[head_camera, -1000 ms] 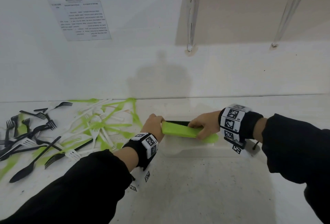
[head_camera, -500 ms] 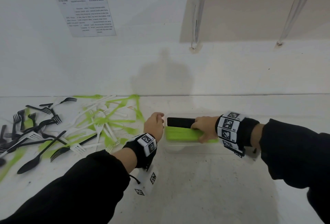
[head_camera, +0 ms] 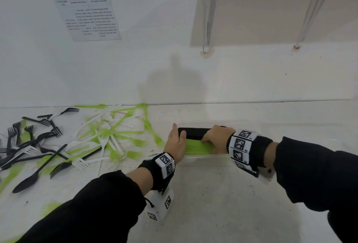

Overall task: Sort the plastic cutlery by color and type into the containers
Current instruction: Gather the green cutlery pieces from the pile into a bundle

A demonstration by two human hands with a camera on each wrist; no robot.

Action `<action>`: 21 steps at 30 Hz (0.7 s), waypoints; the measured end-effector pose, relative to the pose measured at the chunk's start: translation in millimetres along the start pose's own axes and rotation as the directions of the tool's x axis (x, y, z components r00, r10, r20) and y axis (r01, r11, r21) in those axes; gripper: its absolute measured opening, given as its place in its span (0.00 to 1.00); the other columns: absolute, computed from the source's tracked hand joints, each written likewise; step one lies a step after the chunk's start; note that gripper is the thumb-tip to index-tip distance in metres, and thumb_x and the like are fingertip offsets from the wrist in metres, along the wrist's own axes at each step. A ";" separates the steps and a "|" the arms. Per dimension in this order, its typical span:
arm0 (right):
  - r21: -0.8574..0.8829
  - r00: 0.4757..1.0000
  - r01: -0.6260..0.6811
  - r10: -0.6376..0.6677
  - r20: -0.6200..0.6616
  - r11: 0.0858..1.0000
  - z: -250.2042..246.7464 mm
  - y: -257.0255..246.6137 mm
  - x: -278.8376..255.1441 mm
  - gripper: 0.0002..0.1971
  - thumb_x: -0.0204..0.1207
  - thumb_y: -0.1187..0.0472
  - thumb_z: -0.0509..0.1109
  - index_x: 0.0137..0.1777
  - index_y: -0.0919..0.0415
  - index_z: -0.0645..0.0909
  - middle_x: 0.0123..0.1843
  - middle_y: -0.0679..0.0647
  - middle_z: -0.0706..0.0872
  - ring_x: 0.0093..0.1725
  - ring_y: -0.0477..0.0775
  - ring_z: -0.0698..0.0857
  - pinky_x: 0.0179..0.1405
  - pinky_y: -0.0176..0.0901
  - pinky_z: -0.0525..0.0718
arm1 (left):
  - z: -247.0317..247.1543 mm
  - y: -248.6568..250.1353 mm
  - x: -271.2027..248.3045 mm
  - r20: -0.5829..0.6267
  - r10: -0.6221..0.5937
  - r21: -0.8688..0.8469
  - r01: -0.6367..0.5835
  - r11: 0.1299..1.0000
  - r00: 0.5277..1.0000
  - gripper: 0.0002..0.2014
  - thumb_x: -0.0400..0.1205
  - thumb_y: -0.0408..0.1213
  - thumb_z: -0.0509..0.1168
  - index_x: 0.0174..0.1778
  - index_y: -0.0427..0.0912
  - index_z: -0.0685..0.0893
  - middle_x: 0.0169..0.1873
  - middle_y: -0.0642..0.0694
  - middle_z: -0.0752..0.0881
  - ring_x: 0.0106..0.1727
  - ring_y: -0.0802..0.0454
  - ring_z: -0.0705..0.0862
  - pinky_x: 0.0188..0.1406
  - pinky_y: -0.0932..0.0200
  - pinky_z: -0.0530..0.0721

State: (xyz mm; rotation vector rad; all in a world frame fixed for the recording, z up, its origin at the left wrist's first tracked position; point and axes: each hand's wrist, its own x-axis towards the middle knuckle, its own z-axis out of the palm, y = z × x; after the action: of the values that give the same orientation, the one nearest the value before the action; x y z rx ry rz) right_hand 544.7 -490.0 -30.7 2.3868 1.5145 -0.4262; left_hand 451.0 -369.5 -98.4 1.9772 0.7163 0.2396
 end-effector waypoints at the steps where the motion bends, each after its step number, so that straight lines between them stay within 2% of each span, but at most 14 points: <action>1: 0.002 1.000 0.000 0.000 -0.006 1.000 2.1 0.6 -0.8 0.27 0.78 0.56 0.67 0.77 0.51 0.68 0.72 0.53 0.74 0.71 0.56 0.74 0.63 0.49 0.77 | 0.4 -0.2 0.2 -0.003 0.000 0.005 0.000 1.000 1.000 0.28 0.89 0.42 0.46 0.83 0.37 0.45 0.83 0.42 0.52 0.83 0.50 0.51 0.78 0.62 0.50; 5: 0.038 0.999 0.022 -0.021 -0.032 0.999 10.4 3.8 1.1 0.25 0.79 0.56 0.66 0.76 0.50 0.69 0.70 0.55 0.77 0.69 0.59 0.76 0.66 0.51 0.78 | 1.8 -2.9 1.1 -0.024 0.011 0.030 -0.010 0.999 1.000 0.28 0.89 0.42 0.47 0.83 0.37 0.46 0.82 0.39 0.55 0.83 0.49 0.54 0.78 0.60 0.52; 8: 0.166 0.998 0.039 -0.030 -0.057 0.985 17.7 6.7 -0.4 0.24 0.79 0.54 0.65 0.76 0.55 0.70 0.71 0.56 0.75 0.70 0.56 0.74 0.69 0.46 0.73 | 2.4 -4.7 1.7 -0.023 0.012 0.038 -0.011 0.999 1.000 0.28 0.89 0.43 0.47 0.83 0.37 0.46 0.82 0.39 0.55 0.83 0.48 0.54 0.78 0.60 0.53; 11: 0.336 0.989 0.037 0.013 -0.146 0.941 22.3 8.8 -2.5 0.20 0.79 0.57 0.66 0.71 0.56 0.76 0.66 0.57 0.72 0.65 0.56 0.75 0.66 0.42 0.73 | 3.0 -5.4 1.2 -0.033 0.015 0.040 -0.014 0.999 0.999 0.29 0.89 0.43 0.47 0.83 0.38 0.46 0.82 0.38 0.56 0.83 0.47 0.55 0.77 0.61 0.54; 13: 0.400 0.980 0.037 0.045 -0.192 0.916 21.6 10.7 -0.9 0.18 0.79 0.61 0.65 0.69 0.56 0.79 0.64 0.58 0.74 0.64 0.56 0.77 0.65 0.41 0.73 | 3.2 -6.2 1.4 -0.037 0.018 0.043 -0.017 0.999 0.999 0.28 0.89 0.43 0.47 0.83 0.38 0.46 0.82 0.38 0.56 0.83 0.47 0.55 0.77 0.61 0.54; 15: 0.455 0.967 0.039 0.082 -0.243 0.890 17.5 14.5 -0.6 0.18 0.77 0.59 0.68 0.67 0.56 0.79 0.63 0.57 0.77 0.64 0.57 0.77 0.66 0.43 0.74 | 3.3 -6.5 1.5 -0.037 0.020 0.041 -0.019 0.999 0.999 0.28 0.89 0.43 0.47 0.83 0.38 0.46 0.82 0.38 0.56 0.83 0.47 0.55 0.77 0.61 0.54; 17: 0.482 0.954 0.018 0.130 -0.272 0.876 12.1 19.9 -4.2 0.23 0.73 0.51 0.73 0.68 0.53 0.78 0.64 0.55 0.75 0.67 0.55 0.74 0.68 0.46 0.73 | 3.3 -6.7 1.9 -0.038 0.024 0.038 -0.022 0.999 0.999 0.28 0.89 0.43 0.47 0.83 0.38 0.46 0.82 0.38 0.56 0.82 0.47 0.56 0.77 0.60 0.54; 19: 0.428 0.968 -0.075 0.169 -0.185 0.901 9.9 25.9 -8.7 0.34 0.67 0.44 0.76 0.72 0.52 0.72 0.67 0.54 0.70 0.69 0.56 0.69 0.70 0.48 0.72 | 3.3 -7.1 2.4 -0.034 0.028 0.047 -0.026 0.999 0.999 0.29 0.89 0.43 0.47 0.83 0.38 0.46 0.82 0.38 0.56 0.82 0.47 0.56 0.77 0.60 0.54; 21: 0.321 0.980 -0.146 0.181 -0.080 0.936 9.5 31.5 -12.0 0.41 0.65 0.41 0.76 0.76 0.53 0.65 0.71 0.56 0.66 0.70 0.58 0.70 0.71 0.49 0.72 | 3.6 -7.6 2.7 -0.027 0.029 0.050 -0.027 0.998 0.999 0.29 0.89 0.44 0.46 0.83 0.38 0.45 0.82 0.38 0.56 0.83 0.47 0.55 0.78 0.59 0.54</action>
State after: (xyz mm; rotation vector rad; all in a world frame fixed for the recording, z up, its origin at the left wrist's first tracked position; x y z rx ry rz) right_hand 567.5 -516.5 -32.2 2.7994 1.3603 -0.5433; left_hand 451.9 -368.0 -107.0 2.0361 0.7189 0.2682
